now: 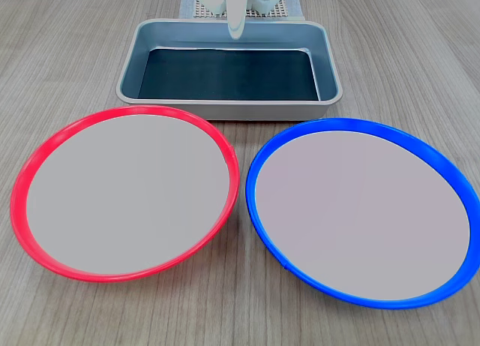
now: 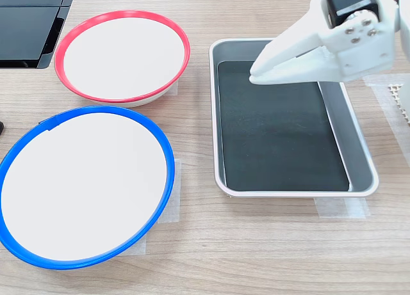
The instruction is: Lift the stacked dish and set it down on the table.
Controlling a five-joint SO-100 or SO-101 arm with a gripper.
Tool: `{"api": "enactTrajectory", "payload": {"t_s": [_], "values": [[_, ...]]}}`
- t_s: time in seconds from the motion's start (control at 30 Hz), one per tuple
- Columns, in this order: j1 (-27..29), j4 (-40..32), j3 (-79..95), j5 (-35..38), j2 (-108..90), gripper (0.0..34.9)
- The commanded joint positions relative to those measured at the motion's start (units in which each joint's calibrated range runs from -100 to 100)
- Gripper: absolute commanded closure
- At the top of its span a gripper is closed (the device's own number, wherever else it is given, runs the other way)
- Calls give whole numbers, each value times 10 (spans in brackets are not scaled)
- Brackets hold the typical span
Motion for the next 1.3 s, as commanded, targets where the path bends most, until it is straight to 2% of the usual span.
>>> {"api": "enactTrajectory", "payload": {"t_s": [0.0, 0.13, 1.27], "values": [[-5, 88, 1, -6, -49, 349], [2, 125, 1, -11, -49, 349], [3, 126, 1, -11, -49, 346]]}}
